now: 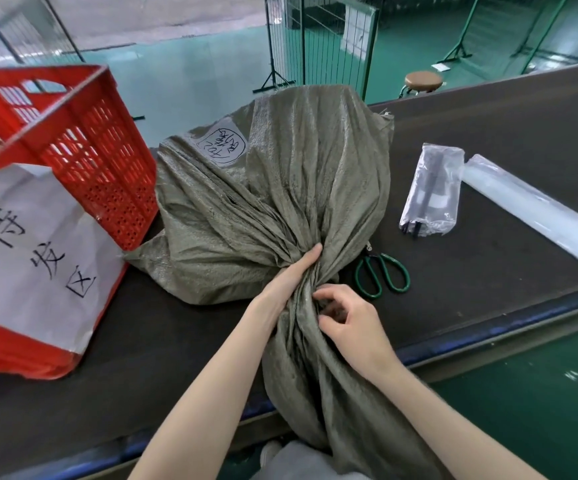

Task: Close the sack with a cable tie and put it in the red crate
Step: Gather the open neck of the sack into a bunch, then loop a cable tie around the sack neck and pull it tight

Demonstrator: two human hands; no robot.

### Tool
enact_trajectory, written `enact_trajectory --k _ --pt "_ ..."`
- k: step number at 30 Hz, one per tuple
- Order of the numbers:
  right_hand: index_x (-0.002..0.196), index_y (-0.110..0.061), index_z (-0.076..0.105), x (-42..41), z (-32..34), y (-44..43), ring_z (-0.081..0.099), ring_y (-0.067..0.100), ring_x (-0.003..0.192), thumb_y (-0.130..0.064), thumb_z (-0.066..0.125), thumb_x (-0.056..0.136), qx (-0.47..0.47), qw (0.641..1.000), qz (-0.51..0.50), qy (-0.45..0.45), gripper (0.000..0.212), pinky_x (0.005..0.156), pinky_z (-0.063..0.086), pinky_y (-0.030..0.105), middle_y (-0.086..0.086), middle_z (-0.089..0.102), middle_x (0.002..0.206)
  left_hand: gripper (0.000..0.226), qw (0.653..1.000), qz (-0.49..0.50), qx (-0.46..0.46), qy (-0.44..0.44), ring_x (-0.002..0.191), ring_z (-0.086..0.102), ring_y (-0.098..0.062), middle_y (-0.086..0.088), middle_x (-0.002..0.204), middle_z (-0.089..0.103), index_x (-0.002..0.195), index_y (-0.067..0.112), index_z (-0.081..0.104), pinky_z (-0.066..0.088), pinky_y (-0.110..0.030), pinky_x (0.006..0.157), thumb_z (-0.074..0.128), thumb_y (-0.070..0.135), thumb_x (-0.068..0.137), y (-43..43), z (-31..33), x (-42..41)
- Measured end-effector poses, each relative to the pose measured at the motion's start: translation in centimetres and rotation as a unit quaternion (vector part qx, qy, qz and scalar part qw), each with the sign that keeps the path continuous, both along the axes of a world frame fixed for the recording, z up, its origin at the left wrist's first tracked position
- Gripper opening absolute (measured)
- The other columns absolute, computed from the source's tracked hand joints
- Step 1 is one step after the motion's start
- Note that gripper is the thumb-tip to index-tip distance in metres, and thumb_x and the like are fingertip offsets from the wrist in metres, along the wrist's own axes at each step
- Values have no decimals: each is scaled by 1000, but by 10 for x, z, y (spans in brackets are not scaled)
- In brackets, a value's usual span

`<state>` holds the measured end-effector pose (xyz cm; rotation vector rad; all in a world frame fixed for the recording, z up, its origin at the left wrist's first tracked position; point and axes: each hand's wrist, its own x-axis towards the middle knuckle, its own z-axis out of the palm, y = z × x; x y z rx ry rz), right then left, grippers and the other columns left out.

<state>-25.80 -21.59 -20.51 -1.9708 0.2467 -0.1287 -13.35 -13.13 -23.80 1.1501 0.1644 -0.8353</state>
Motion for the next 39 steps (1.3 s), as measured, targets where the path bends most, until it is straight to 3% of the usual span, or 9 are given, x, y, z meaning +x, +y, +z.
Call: enact_trajectory --k 4,7,9,14,20,33,35,36,39 --pt "101 -23 67 5 -1 -4 62 3 80 1 62 76 20 999 5 35 35 78 44 11 -6 69 102 56 998 -27 44 -40 113 65 -22 -10 123 69 119 10 68 42 -36 109 76 44 76 5 -3 2" --pt "101 -19 69 4 2 -1 63 -5 80 2 62 76 29 998 30 42 34 78 44 11 -11 69 105 23 995 -50 84 -33 65 66 -18 -9 87 74 81 15 79 54 -27 68 68 34 86 3 0 2" --pt "103 -15 70 2 2 3 62 -13 85 2 63 76 32 997 46 44 32 81 44 5 -14 65 113 35 990 -69 120 -37 39 52 -9 -2 64 69 61 15 76 42 -18 43 64 34 88 0 2 2" --pt "105 -21 69 2 -4 5 65 3 98 -4 64 75 17 997 69 32 35 94 50 27 -9 68 113 16 996 -11 85 0 48 68 -14 -9 63 62 81 3 58 57 -25 52 57 13 94 -7 4 2" --pt "95 -19 70 1 -8 -12 67 5 99 -1 62 78 95 992 64 43 27 91 50 22 -3 71 106 18 992 53 111 -38 38 61 -11 -9 59 63 77 4 57 45 -19 33 61 12 92 -15 -8 3" --pt "71 -10 66 15 -15 -66 64 9 58 5 52 84 131 982 -133 34 25 55 48 17 8 71 69 13 975 146 133 -101 38 55 -15 -16 63 59 84 0 63 45 -19 43 65 12 89 -28 -22 -1" --pt "70 -13 64 25 -17 -84 62 6 53 6 52 84 121 977 -171 27 27 51 47 16 7 70 68 44 969 181 119 -123 82 68 -45 -39 100 64 105 -12 61 58 -53 79 73 24 82 -28 -27 -1" --pt "70 -14 63 30 -19 -94 60 4 51 6 51 84 112 975 -190 23 27 50 47 15 7 70 68 66 966 189 112 -136 102 57 -57 -42 118 55 113 -12 58 42 -70 93 79 36 74 -30 -35 -2" --pt "72 -15 61 48 -30 -122 58 3 48 5 52 82 96 964 -244 31 24 47 45 15 8 68 69 101 968 171 104 -148 113 40 -66 -40 131 44 117 -8 54 26 -80 94 83 65 52 -35 -87 9"
